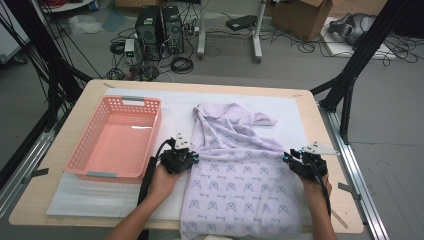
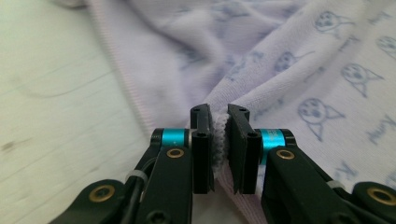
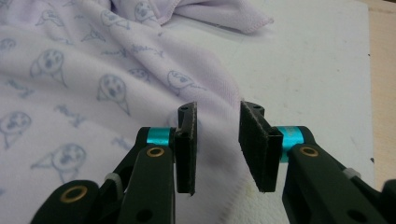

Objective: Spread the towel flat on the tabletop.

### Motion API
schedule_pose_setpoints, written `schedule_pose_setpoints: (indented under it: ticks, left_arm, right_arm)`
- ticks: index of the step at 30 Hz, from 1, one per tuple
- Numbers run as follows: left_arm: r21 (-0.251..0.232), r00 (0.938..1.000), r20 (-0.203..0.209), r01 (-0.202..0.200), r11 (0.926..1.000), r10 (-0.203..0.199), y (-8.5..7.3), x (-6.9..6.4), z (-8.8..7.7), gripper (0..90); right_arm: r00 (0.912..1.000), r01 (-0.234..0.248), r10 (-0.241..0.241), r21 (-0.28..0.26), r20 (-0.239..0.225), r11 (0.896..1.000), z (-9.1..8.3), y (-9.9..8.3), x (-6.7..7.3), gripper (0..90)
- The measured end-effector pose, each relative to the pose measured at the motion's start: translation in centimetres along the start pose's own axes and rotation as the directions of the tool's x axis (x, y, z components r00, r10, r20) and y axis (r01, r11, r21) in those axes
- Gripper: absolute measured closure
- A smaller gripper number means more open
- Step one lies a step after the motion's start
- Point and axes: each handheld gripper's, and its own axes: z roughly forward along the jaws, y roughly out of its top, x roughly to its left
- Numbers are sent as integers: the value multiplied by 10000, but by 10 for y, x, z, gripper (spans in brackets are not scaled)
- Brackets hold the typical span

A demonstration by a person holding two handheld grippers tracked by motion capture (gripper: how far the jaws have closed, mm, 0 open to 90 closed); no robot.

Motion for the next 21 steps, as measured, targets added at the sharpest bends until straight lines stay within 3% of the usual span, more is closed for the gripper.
schedule_pose_setpoints:
  ticks: [3, 5, 7, 9, 11, 13, 15, 16, 17, 18, 19, 21]
  left_arm:
    - [-315, 9951, -986, 79, 9995, -110, 0, 3, 0, 798]
    - [-410, 9930, -1085, 416, 9983, -458, -1, 7, 0, 772]
    - [-626, 9911, -1141, 622, 9961, -691, -4, 9, -2, 679]
    - [-638, 9924, -794, 890, 9940, -939, -6, 12, -3, 568]
    - [-509, 9929, -70, 1182, 9917, -1187, -8, 14, -1, 496]
    - [-244, 9939, 337, 1062, 9940, -1053, -9, 11, 3, 464]
    - [-234, 9961, 385, 807, 9965, -798, -10, 6, 5, 425]
    - [-238, 9972, 336, 682, 9974, -674, -10, 5, 5, 448]
    - [-200, 9991, 141, 396, 9990, -393, -10, 5, 5, 536]
    - [-203, 9993, 97, 365, 9991, -363, -10, 7, 4, 674]
    - [-272, 9977, 166, 658, 9975, -654, -10, 8, 4, 736]
    - [-369, 9962, 62, 872, 9955, -870, -9, 11, 4, 766]
  right_arm:
    - [9999, -82, 84, 183, -74, 9998, 1, -1, 0, 650]
    - [9994, -164, 170, 220, -286, 9996, 2, -1, 0, 612]
    - [9955, -342, 379, 434, -864, 9985, 3, -3, 1, 566]
    - [9937, -156, 241, 777, -1099, 9969, 6, -4, 4, 555]
    - [9928, 7, 131, 1150, -1187, 9934, 9, -6, 6, 555]
    - [9936, 30, 105, 1196, -1123, 9928, 11, -7, 7, 561]
    - [9948, -39, 164, 1236, -1005, 9923, 11, -7, 8, 608]
    - [9952, -46, 167, 1248, -962, 9922, 11, -7, 8, 640]
    - [9958, -6, 119, 1235, -905, 9923, 12, -7, 8, 696]
    - [9958, 14, 104, 1286, -910, 9917, 11, -7, 9, 855]
    - [9939, 167, -17, 1354, -1102, 9907, 12, -6, 9, 875]
    - [9948, 385, -243, 1438, -988, 9889, 13, -3, 10, 884]
